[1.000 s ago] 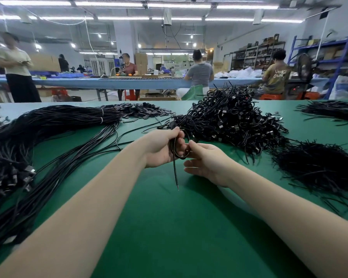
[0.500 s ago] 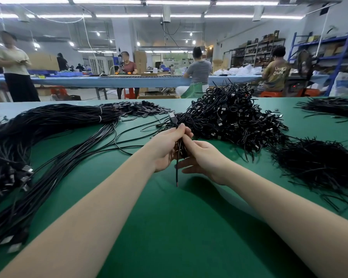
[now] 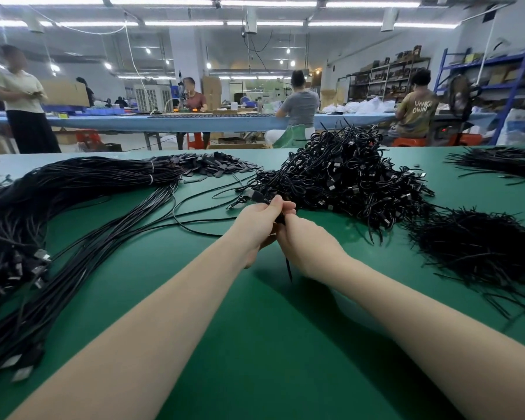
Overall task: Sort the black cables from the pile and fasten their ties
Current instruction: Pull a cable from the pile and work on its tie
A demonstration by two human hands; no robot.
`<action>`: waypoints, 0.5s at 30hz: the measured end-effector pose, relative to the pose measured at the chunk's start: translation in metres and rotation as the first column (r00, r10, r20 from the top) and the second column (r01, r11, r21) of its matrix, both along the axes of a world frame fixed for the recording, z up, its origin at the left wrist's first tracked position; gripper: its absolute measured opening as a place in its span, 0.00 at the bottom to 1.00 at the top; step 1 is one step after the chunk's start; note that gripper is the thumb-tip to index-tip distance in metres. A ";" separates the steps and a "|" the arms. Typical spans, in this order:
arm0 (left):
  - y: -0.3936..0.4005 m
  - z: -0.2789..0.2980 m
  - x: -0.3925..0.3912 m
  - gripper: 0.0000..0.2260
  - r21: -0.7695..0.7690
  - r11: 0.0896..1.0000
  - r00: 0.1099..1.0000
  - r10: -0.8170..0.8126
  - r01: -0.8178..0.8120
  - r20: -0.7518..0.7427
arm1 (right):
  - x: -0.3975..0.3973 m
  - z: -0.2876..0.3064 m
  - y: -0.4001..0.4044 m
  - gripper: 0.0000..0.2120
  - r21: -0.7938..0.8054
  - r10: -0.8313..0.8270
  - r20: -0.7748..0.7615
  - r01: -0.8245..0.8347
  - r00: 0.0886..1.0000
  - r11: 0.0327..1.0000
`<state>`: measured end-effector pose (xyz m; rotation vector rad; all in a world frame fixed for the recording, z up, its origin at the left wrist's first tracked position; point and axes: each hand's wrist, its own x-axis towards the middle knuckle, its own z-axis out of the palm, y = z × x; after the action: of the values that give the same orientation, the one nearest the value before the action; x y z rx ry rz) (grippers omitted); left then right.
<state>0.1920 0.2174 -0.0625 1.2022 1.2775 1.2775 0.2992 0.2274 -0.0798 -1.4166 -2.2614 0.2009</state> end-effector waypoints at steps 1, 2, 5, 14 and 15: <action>-0.002 0.000 0.002 0.15 0.001 1.000 0.999 0.011 -0.011 -0.036 | 0.002 0.000 0.000 0.08 -0.006 -0.033 0.000 0.033 0.999 0.999; -0.003 0.000 0.004 0.16 0.021 0.999 0.993 0.036 -0.034 -0.116 | 0.003 0.000 0.000 0.08 -0.023 -0.057 -0.012 0.057 0.998 0.998; -0.004 -0.001 0.009 0.21 0.203 0.958 0.833 0.277 -0.202 -0.478 | 0.004 0.000 -0.002 0.08 -0.033 -0.049 -0.026 0.049 0.998 0.998; -0.022 0.013 0.042 0.09 0.372 0.830 0.842 0.506 -0.416 -0.186 | 0.001 0.023 -0.003 0.04 -0.135 -0.006 -0.217 -0.024 0.976 0.991; -0.024 0.014 0.048 0.11 0.361 0.817 0.808 0.544 -0.449 -0.226 | 0.003 0.023 0.000 0.03 -0.114 0.014 -0.205 -0.038 0.979 0.993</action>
<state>0.2399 0.1935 -0.0481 1.3692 1.7800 1.7561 0.3024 0.2275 -0.0563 -1.3576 -2.1295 0.4734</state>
